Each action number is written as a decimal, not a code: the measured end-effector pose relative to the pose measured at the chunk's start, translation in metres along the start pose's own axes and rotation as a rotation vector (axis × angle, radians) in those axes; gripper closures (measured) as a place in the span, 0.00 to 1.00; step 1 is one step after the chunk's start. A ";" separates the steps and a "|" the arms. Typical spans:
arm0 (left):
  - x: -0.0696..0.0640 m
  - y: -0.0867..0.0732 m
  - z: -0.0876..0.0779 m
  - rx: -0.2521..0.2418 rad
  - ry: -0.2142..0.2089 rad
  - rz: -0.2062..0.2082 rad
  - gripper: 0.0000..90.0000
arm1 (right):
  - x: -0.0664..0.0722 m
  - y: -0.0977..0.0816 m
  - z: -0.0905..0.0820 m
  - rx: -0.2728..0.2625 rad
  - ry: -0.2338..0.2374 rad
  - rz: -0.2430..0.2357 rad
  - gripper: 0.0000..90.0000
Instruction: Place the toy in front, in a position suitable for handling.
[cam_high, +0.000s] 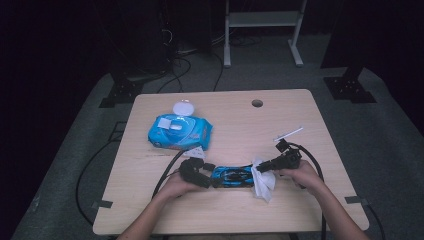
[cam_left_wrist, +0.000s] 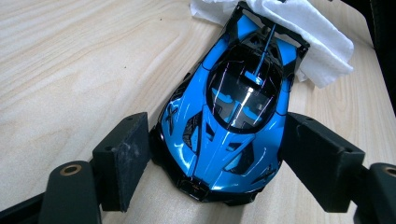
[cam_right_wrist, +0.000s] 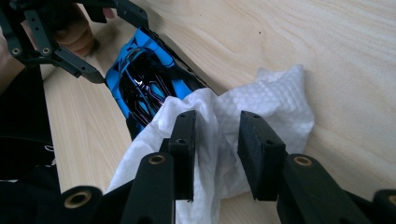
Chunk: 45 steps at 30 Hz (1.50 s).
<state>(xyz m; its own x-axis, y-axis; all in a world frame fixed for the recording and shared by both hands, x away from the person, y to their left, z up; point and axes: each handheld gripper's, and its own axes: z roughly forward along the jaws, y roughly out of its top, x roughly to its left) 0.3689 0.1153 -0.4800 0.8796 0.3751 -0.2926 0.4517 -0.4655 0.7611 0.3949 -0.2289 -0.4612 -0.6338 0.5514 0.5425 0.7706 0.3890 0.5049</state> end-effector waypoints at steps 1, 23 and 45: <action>0.000 0.000 0.000 0.002 0.000 0.003 0.26 | -0.001 0.000 0.000 -0.001 0.004 0.002 0.74; -0.006 0.000 -0.001 0.026 0.014 0.031 0.22 | 0.012 0.000 0.008 -0.057 0.065 -0.095 0.89; -0.019 0.003 -0.007 0.000 0.092 0.234 0.58 | 0.075 -0.016 0.010 -0.146 -0.282 -0.616 0.92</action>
<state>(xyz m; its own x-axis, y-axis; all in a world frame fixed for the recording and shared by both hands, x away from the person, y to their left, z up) 0.3520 0.1125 -0.4675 0.9430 0.3283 -0.0540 0.2369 -0.5486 0.8018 0.3359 -0.1867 -0.4352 -0.8958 0.4406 -0.0577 0.2462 0.6002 0.7610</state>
